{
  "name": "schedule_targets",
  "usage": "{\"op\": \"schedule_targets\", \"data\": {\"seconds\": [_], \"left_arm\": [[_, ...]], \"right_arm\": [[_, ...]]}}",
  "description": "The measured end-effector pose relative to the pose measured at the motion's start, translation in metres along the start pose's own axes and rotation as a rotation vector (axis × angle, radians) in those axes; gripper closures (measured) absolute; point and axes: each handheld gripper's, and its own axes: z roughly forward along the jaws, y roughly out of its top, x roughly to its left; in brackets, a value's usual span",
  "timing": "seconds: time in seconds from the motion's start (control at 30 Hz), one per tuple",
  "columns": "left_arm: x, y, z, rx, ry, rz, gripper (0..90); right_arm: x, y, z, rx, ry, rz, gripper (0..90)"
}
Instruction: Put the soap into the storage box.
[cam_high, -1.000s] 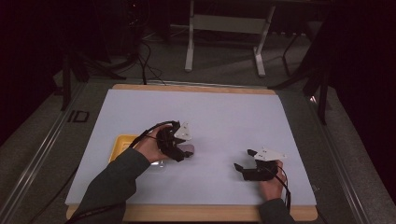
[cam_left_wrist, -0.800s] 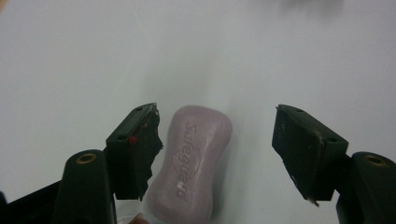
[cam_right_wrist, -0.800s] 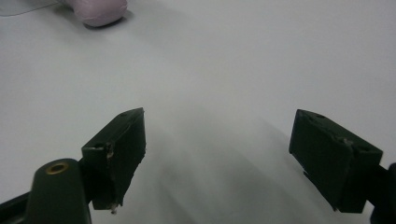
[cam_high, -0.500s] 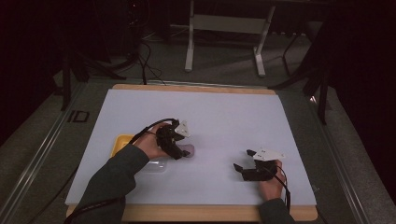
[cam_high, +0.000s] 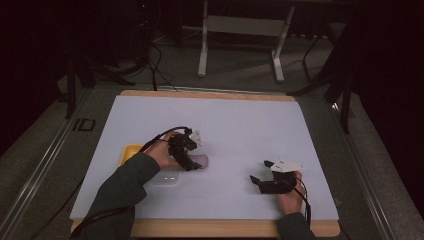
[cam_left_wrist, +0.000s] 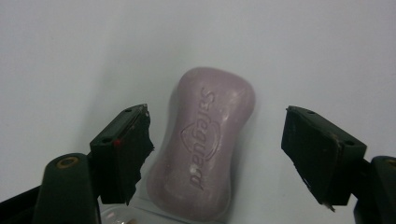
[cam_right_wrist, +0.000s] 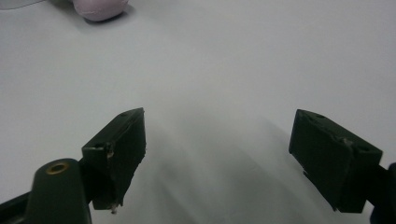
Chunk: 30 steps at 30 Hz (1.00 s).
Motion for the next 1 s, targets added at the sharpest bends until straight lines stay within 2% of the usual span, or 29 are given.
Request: {"op": "schedule_targets", "data": {"seconds": [0.1,0.27,0.4,0.57,0.73,0.87,0.93,0.97,1.0], "left_arm": [[0.002,-0.001,0.007,0.030,-0.006,-0.010,24.5],[0.005,-0.001,0.015,0.046,-0.021,-0.020,24.4],[0.004,0.001,0.020,0.072,-0.022,-0.004,24.2],[0.005,0.001,0.027,0.090,-0.031,-0.007,24.3],[0.006,0.000,0.032,0.120,-0.021,-0.003,26.6],[0.006,0.002,0.033,0.122,-0.007,-0.022,29.8],[0.008,0.003,0.034,0.125,-0.007,-0.049,30.6],[0.010,0.005,0.035,0.124,-0.010,-0.088,32.1],[0.011,0.006,0.035,0.128,-0.012,-0.105,32.2]], "right_arm": [[0.000,0.000,0.000,0.000,0.001,-0.001,18.3],[0.000,0.000,0.000,0.002,0.001,-0.003,18.3],[0.000,0.000,0.000,0.001,0.002,-0.003,18.3],[0.000,0.000,0.000,0.002,0.003,-0.005,18.3],[0.000,0.000,0.001,0.002,0.003,-0.005,18.3],[0.000,0.000,0.001,0.005,0.003,-0.008,18.3],[0.000,0.000,0.001,0.005,0.003,-0.008,18.3],[0.000,0.000,0.001,0.007,0.003,-0.008,18.3],[0.000,0.000,0.001,0.008,0.003,-0.008,18.3]]}}
